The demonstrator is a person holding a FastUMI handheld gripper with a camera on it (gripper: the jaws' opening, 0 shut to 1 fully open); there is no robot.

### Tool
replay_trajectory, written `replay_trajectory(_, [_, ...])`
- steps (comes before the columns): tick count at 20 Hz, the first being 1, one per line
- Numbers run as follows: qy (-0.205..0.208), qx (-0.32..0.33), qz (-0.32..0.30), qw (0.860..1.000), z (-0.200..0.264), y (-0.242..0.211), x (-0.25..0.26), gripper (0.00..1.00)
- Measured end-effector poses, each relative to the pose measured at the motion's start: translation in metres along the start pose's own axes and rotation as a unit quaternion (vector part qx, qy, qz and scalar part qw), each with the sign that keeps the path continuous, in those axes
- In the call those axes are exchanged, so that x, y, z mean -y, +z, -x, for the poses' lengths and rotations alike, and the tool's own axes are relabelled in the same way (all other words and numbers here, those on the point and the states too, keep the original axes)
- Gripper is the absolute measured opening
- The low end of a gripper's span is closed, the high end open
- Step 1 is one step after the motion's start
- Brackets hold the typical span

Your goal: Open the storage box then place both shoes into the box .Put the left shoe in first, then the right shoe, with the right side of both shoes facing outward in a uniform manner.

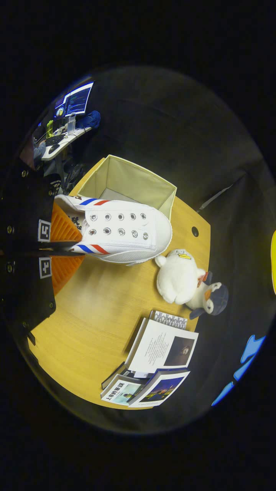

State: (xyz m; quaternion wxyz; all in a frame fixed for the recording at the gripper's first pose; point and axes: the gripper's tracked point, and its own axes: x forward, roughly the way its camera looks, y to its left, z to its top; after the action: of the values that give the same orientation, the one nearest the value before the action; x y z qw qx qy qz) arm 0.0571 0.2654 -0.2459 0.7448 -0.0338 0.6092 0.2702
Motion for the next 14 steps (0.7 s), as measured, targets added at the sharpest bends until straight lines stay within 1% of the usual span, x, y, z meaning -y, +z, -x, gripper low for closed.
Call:
replay_trajectory(3, [0.002, 0.001, 0.025, 1.000, -0.009, 0.022, -0.024, 0.00])
replay_trajectory(9, [0.020, -0.010, 0.062, 0.998, -0.037, 0.052, -0.076, 0.00])
replay_trajectory(14, [0.018, -0.028, 0.065, 0.997, -0.065, 0.061, -0.103, 0.00])
